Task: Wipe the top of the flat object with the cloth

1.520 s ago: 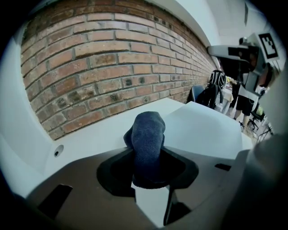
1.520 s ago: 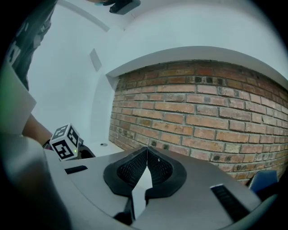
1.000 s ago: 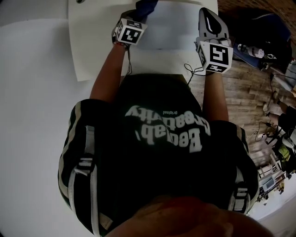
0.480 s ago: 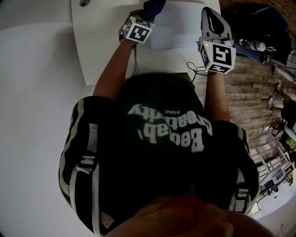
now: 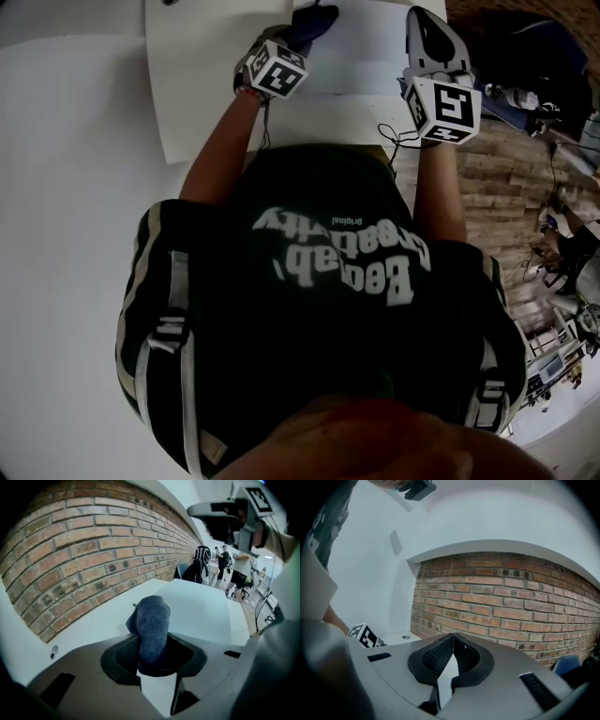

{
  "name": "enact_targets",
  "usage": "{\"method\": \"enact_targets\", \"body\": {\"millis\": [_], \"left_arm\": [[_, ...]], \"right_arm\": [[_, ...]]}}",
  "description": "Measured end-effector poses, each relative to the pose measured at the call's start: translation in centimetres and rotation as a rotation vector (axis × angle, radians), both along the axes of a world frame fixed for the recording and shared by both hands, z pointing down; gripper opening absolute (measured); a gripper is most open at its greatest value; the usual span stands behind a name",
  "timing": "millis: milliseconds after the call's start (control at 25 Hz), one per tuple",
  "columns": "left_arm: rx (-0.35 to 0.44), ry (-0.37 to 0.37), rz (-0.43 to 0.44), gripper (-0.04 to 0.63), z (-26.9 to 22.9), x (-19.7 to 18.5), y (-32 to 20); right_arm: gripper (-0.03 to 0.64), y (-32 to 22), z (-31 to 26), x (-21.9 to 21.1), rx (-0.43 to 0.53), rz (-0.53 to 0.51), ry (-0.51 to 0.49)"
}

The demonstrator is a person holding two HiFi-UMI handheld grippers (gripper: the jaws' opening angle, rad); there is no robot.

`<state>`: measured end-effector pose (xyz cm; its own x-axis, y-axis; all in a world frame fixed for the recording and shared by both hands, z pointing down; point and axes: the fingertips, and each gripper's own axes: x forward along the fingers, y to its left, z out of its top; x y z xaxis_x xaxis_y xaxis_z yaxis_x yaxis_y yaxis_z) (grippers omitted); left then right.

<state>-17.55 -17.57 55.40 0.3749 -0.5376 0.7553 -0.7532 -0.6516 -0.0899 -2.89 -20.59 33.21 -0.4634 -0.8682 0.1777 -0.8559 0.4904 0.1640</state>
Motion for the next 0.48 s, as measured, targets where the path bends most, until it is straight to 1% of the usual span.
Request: {"method": "enact_targets", "body": {"millis": [80, 200, 360, 480], "left_arm": [[-0.005, -0.003, -0.009, 0.149, 0.0, 1.0, 1.5], [-0.029, 0.009, -0.056, 0.149, 0.5, 1.7, 4.4], [-0.068, 0.016, -0.067, 0.149, 0.5, 1.6, 8.9], [-0.096, 0.025, -0.097, 0.149, 0.6, 1.6, 11.5]], "right_arm": [[-0.005, -0.3, 0.4, 0.8, -0.007, -0.022, -0.002], [-0.005, -0.7, 1.7, 1.4, -0.033, -0.054, -0.016], [-0.005, -1.1, 3.1, 0.8, -0.062, -0.084, -0.038], [-0.005, -0.8, 3.4, 0.4, -0.068, -0.117, -0.04]]}}
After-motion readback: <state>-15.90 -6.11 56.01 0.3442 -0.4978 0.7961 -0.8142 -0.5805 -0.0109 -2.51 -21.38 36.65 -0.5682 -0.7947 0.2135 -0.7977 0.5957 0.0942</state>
